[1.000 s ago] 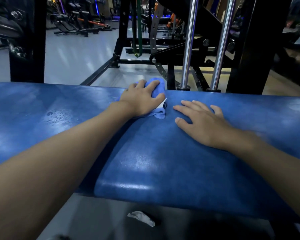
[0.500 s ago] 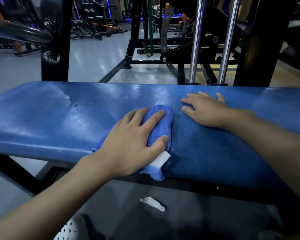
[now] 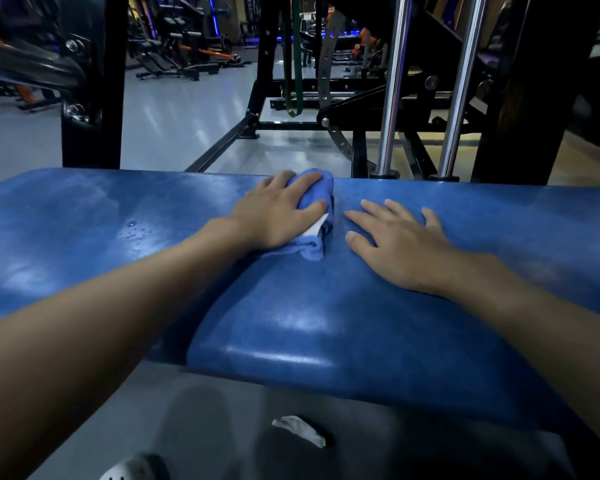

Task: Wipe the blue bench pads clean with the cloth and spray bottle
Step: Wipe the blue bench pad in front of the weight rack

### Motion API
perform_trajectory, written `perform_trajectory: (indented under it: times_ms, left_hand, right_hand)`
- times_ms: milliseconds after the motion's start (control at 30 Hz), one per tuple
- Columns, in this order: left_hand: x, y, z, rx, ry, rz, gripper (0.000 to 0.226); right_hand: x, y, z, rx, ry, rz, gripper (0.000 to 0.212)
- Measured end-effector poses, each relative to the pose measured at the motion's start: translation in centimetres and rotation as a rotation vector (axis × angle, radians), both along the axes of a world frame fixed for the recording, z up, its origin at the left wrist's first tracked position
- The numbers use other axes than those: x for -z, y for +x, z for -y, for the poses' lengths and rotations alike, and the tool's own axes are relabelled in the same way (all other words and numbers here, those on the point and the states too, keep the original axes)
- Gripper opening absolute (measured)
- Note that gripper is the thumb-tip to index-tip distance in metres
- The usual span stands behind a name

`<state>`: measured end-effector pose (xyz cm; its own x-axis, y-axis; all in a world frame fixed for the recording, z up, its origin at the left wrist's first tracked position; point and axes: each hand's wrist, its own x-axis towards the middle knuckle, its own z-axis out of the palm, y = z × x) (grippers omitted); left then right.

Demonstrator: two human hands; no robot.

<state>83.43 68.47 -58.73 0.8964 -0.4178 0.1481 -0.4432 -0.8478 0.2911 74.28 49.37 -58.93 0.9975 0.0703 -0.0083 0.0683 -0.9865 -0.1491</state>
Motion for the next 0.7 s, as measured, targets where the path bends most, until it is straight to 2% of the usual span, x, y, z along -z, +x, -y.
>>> perform_trajectory:
  times_ms: [67, 133, 267, 400, 700]
  left_hand:
    - [-0.1, 3.1, 0.9, 0.012, 0.031, -0.013, 0.068]
    - [-0.4, 5.1, 1.5, -0.035, 0.008, -0.054, 0.070]
    - [0.0, 5.2, 1.7, -0.061, 0.008, -0.031, 0.066]
    - [0.1, 0.8, 0.5, -0.018, -0.010, 0.032, 0.063]
    - [0.2, -13.4, -4.5, 0.080, 0.072, 0.089, 0.081]
  right_hand:
    - [0.1, 0.1, 0.1, 0.003, 0.005, 0.004, 0.053]
    - [0.2, 0.3, 0.3, 0.006, 0.013, 0.008, 0.053]
    - [0.2, 0.4, 0.4, 0.012, 0.042, 0.018, 0.051]
    - [0.2, 0.3, 0.4, 0.015, 0.057, 0.024, 0.051]
    - [-0.3, -0.2, 0.2, 0.013, 0.064, -0.004, 0.051]
